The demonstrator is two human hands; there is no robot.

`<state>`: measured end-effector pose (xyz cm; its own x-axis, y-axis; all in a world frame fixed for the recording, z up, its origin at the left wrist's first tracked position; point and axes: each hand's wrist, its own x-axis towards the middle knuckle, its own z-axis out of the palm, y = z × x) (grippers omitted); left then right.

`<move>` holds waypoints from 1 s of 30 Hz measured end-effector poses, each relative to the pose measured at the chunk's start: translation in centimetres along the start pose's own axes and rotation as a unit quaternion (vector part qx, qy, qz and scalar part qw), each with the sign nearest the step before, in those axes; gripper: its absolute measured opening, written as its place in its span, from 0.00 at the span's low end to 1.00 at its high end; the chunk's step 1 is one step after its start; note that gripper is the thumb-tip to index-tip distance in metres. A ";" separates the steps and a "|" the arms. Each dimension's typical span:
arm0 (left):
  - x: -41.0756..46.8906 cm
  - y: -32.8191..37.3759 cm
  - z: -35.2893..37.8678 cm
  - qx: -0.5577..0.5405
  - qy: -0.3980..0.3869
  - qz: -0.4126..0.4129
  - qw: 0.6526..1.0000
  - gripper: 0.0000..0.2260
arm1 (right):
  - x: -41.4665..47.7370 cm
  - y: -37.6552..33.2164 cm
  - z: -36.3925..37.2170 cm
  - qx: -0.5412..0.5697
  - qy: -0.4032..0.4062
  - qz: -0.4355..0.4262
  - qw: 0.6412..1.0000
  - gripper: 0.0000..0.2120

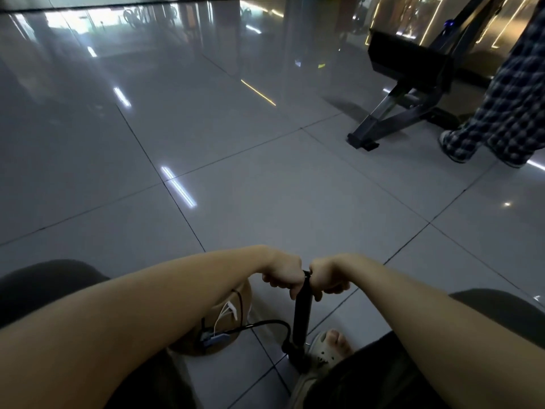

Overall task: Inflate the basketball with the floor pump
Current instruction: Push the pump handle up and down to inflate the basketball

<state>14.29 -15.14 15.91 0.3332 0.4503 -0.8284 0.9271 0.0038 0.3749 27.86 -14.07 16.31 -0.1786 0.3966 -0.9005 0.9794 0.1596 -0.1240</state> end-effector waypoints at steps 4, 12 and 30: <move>-3.4 0.9 -2.1 -0.011 0.009 -0.006 1.000 0.13 | -3.9 -1.2 -2.3 -0.009 0.011 -0.002 1.000 0.06; -12.8 2.8 -11.0 -0.065 0.038 0.022 0.997 0.18 | -13.8 -3.7 -11.4 0.044 0.036 -0.036 0.998 0.14; -0.4 -1.4 2.1 -0.012 -0.014 -0.017 1.000 0.10 | -2.8 -2.6 2.7 -0.024 0.044 -0.009 0.999 0.09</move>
<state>13.20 -17.21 14.80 0.3058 0.4243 -0.8523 0.9337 0.0414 0.3556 26.09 -18.05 18.07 -0.2054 0.4718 -0.8575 0.9708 0.2091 -0.1175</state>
